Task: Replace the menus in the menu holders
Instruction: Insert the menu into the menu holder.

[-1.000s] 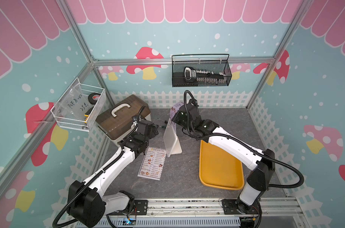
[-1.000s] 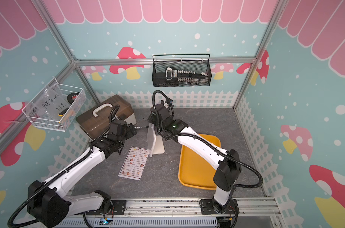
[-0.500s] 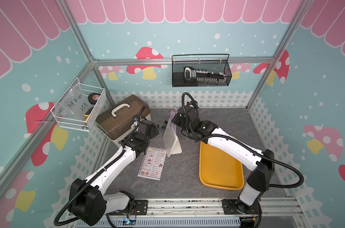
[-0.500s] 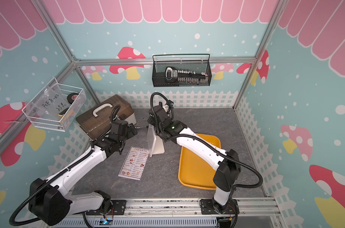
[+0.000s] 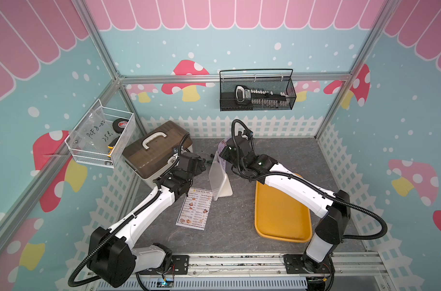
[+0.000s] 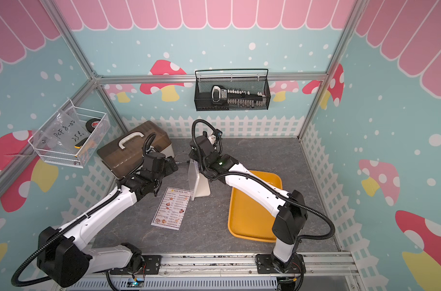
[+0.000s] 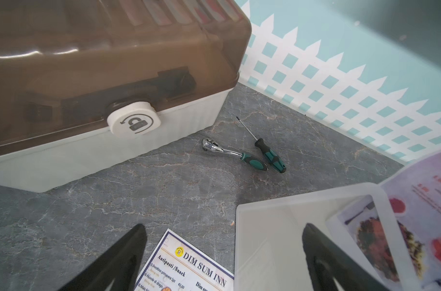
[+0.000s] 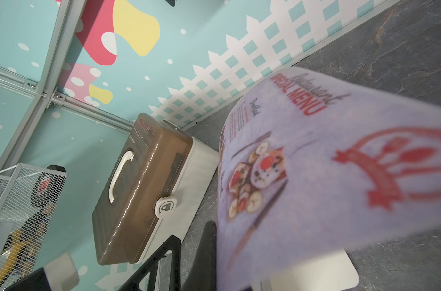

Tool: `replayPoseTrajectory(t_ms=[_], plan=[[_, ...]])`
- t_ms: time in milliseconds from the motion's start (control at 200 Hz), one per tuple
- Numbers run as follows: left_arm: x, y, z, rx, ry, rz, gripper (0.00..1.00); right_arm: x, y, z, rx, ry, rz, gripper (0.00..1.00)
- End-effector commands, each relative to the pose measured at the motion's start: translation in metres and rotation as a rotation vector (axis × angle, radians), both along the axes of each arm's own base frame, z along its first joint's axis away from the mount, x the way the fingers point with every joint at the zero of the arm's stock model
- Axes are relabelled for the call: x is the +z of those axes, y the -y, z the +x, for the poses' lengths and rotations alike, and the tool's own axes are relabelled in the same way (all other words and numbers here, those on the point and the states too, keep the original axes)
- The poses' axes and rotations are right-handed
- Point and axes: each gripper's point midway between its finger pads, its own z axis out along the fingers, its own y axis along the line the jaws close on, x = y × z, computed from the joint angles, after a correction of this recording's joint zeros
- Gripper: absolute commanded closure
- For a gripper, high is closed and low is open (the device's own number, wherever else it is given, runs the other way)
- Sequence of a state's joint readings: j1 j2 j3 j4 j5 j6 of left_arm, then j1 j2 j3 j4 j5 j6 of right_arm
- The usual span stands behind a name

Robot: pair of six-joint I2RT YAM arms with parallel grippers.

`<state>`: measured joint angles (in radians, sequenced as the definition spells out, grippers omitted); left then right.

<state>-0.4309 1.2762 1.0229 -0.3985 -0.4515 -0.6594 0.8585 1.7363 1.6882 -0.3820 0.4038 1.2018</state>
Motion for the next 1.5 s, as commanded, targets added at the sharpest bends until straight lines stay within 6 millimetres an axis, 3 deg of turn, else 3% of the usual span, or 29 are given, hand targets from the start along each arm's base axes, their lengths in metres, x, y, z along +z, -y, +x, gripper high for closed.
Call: replayPoseTrajectory(t_ms=[0, 365, 575, 871, 1091, 1236, 1496], plan=[[0.012, 0.001, 0.002, 0.014, 0.032, -0.025, 0.03, -0.014, -0.004, -0.002, -0.007, -0.025, -0.017, 1.00], [0.015, 0.000, 0.004, 0.016, 0.039, -0.022, 0.03, -0.020, -0.005, -0.002, -0.012, -0.033, -0.031, 1.00], [0.020, -0.001, 0.003, 0.017, 0.049, -0.021, 0.03, -0.010, 0.004, -0.002, -0.029, -0.003, -0.046, 1.00], [0.023, -0.001, 0.004, 0.018, 0.051, -0.014, 0.03, -0.032, 0.003, -0.010, 0.000, -0.034, -0.055, 1.00], [0.028, -0.002, 0.006, 0.020, 0.059, -0.007, 0.03, -0.014, 0.022, -0.009, -0.037, 0.031, -0.105, 1.00], [0.028, 0.000, 0.007, 0.018, 0.060, -0.012, 0.03, -0.002, 0.024, -0.009, -0.030, 0.066, -0.124, 1.00], [0.029, -0.002, 0.005, 0.026, 0.061, -0.006, 0.03, -0.013, 0.009, -0.010, 0.040, 0.043, -0.119, 1.00]])
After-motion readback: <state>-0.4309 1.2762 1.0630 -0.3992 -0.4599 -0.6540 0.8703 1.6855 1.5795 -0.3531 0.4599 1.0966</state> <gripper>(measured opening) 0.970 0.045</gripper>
